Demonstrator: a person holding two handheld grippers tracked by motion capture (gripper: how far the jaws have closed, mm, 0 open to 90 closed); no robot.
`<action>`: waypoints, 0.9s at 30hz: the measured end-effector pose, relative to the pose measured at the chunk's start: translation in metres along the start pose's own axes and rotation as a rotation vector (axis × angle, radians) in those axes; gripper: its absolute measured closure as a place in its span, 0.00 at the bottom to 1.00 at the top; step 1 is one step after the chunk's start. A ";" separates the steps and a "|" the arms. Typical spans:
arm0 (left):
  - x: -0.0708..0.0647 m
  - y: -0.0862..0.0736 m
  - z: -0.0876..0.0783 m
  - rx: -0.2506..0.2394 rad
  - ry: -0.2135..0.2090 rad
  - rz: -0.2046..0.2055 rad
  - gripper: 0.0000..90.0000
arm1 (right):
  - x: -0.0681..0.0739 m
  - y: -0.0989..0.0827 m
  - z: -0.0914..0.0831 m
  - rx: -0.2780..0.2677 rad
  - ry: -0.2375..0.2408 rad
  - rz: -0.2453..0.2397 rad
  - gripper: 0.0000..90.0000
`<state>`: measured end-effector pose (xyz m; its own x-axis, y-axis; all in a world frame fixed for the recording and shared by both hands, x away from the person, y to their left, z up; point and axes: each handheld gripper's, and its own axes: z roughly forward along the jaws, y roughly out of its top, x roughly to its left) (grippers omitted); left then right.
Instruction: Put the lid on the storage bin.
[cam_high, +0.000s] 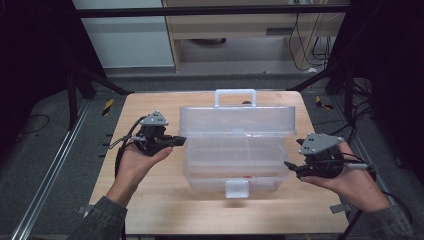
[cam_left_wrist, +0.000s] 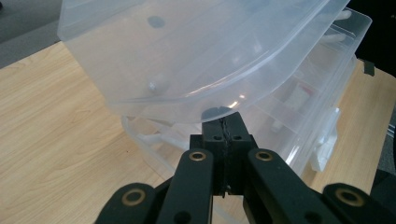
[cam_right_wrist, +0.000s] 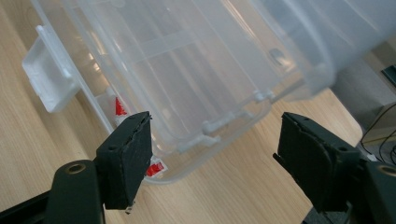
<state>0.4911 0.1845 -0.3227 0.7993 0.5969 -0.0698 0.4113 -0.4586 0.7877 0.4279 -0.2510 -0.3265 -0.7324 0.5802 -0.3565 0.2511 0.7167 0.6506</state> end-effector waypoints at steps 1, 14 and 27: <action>-0.001 -0.001 -0.001 0.000 0.001 0.003 1.00 | -0.002 -0.002 -0.004 0.000 -0.011 0.007 0.27; -0.004 -0.011 -0.003 -0.010 -0.014 -0.008 1.00 | -0.019 -0.025 -0.014 0.047 -0.079 0.070 0.25; -0.006 -0.029 0.001 -0.007 -0.028 -0.021 1.00 | -0.037 -0.046 0.010 0.087 -0.134 0.138 0.25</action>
<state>0.4749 0.1928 -0.3456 0.8023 0.5879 -0.1036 0.4252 -0.4411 0.7903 0.4501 -0.3019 -0.3502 -0.5981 0.7173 -0.3574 0.4010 0.6540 0.6415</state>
